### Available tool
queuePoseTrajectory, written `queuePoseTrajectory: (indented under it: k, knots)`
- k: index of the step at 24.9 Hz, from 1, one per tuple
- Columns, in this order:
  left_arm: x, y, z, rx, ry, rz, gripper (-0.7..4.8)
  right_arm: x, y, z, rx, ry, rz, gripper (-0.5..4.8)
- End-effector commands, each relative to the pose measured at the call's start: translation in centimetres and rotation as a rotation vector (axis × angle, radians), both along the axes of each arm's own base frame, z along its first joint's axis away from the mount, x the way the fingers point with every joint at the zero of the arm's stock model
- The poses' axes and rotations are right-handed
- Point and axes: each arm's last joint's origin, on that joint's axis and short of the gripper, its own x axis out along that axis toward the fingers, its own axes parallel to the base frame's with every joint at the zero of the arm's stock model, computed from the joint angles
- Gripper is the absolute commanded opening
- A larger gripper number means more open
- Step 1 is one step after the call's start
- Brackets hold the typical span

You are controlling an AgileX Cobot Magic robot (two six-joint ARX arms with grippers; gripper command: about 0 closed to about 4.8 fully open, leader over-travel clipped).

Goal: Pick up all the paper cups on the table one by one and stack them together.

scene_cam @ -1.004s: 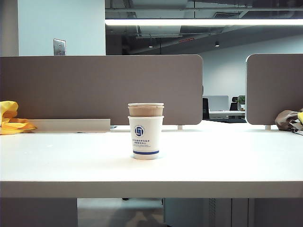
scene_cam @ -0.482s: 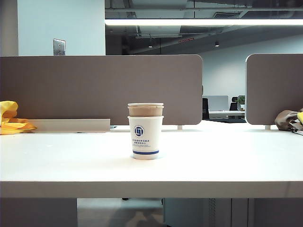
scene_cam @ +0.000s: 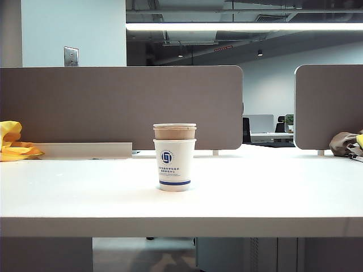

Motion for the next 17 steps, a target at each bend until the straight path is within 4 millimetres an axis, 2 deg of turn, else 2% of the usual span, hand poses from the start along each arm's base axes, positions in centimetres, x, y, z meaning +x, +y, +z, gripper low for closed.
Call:
queuePoseTrajectory:
  k: [1, 17]
  knots:
    - [-0.01, 0.01, 0.17, 0.007, -0.014, 0.002, 1.13, 0.04, -0.01, 0.11, -0.003, -0.019, 0.0, 1.76]
    - [0.0, 0.01, 0.04, 0.007, -0.001, 0.002, 1.13, -0.01, -0.01, -0.3, -0.002, 0.024, -0.001, 1.76]
